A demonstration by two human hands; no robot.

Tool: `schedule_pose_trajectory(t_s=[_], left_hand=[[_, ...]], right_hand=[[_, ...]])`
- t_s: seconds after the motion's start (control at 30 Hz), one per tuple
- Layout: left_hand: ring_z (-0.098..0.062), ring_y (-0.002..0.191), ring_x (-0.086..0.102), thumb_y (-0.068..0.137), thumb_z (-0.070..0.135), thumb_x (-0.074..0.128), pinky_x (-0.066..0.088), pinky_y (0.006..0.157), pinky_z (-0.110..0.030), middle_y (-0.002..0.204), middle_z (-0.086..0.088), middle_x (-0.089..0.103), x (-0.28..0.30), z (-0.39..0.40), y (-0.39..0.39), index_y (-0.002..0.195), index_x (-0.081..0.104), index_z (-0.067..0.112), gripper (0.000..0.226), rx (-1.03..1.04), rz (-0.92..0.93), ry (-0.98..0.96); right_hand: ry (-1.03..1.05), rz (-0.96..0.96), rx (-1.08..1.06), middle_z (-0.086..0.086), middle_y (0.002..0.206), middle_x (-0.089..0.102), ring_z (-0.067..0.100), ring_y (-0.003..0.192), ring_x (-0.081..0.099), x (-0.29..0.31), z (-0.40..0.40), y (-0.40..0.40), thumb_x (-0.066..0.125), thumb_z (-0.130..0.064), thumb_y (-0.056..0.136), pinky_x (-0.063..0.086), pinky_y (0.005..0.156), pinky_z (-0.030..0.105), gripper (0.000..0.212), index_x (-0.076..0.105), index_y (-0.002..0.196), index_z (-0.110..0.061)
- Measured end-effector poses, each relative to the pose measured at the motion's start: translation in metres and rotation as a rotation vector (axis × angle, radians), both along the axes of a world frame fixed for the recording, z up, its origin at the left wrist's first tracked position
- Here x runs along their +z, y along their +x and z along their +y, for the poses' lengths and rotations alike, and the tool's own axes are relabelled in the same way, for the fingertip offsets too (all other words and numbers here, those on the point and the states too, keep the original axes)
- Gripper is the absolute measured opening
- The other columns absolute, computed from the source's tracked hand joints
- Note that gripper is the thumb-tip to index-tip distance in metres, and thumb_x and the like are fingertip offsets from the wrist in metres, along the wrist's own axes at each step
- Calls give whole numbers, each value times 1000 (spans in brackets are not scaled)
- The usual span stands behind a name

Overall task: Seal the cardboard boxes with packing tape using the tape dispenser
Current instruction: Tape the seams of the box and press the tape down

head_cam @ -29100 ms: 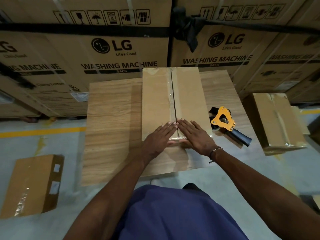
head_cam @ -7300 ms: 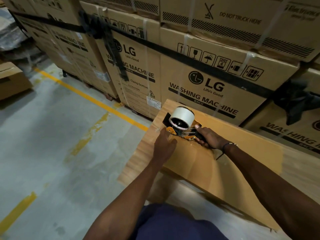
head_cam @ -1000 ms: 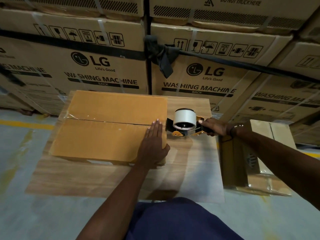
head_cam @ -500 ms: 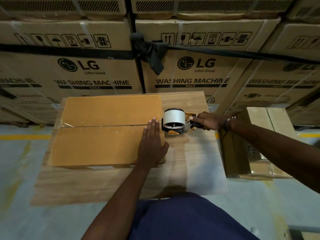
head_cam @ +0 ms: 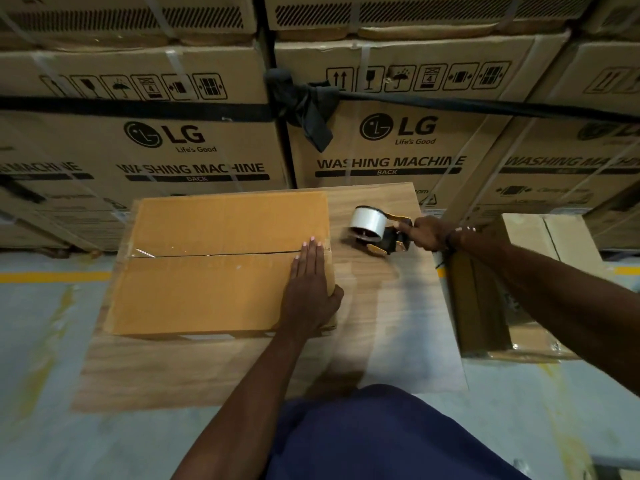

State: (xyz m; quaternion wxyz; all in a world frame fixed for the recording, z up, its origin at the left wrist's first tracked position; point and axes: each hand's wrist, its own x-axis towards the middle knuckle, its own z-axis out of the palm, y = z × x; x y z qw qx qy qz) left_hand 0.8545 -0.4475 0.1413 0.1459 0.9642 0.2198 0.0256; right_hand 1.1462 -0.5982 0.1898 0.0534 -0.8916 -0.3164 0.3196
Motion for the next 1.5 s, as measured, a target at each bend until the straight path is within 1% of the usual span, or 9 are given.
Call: schedule_pose_trajectory(t_s=[0.1,0.27,0.63,0.8,0.97,1.03,1.2,1.33,1.5], left_hand=[[-27,159,1,89,52,48,11,129,-45,172,-14,3,0,-1,3,163,8,4,97,17,11,6],[-24,160,-2,88,51,49,7,129,-41,173,-11,-1,0,0,2,164,4,6,99,22,23,13],[-23,160,-4,88,53,47,9,129,-41,173,-10,-3,-2,1,4,164,4,7,99,27,17,10],[-24,160,-4,90,55,44,8,129,-41,173,-10,-4,-2,1,4,164,4,7,97,19,16,11],[-25,160,0,99,54,27,10,129,-42,172,-12,1,0,2,3,164,9,5,83,12,-8,-15],[-26,160,-3,96,46,21,12,129,-44,172,-13,0,1,6,1,163,9,4,80,-44,-19,-54],[-21,159,-11,81,14,51,16,127,-47,172,-7,-8,1,41,-18,164,3,9,96,-236,-41,-191],[-22,160,2,100,41,22,18,127,-45,173,-9,3,6,57,-28,164,9,9,73,-253,-5,-29],[-22,160,4,104,64,29,16,128,-44,172,-8,9,-7,121,-87,164,14,10,81,-100,6,34]], right_hand=[[72,-120,-133,21,85,71,35,77,65,-29,-14,-16,16,-83,94,54,79,43,84,61,73,-15],[174,-312,-245,19,88,70,40,85,67,-76,-20,-70,29,-79,96,37,63,36,72,63,86,-16],[254,-63,-371,27,109,60,44,105,56,-137,-55,-118,60,-34,101,40,80,42,39,54,113,2],[478,-217,-496,23,119,57,42,112,54,-104,-36,-129,60,-13,87,46,91,47,39,56,123,2],[847,-134,-440,8,107,73,22,98,67,-43,39,-171,54,-22,97,49,80,32,33,66,124,-6],[808,-62,-446,11,96,73,27,88,69,-32,69,-190,56,-24,100,44,71,30,32,66,123,-3],[647,10,-527,22,99,70,40,91,66,-42,105,-226,38,-51,106,43,69,38,54,58,114,-1],[575,179,-653,20,86,70,38,90,67,-52,108,-225,36,-59,106,49,76,42,67,66,89,-2],[601,259,-769,13,109,73,31,104,66,-50,108,-232,32,-60,107,49,91,40,64,70,110,-8]])
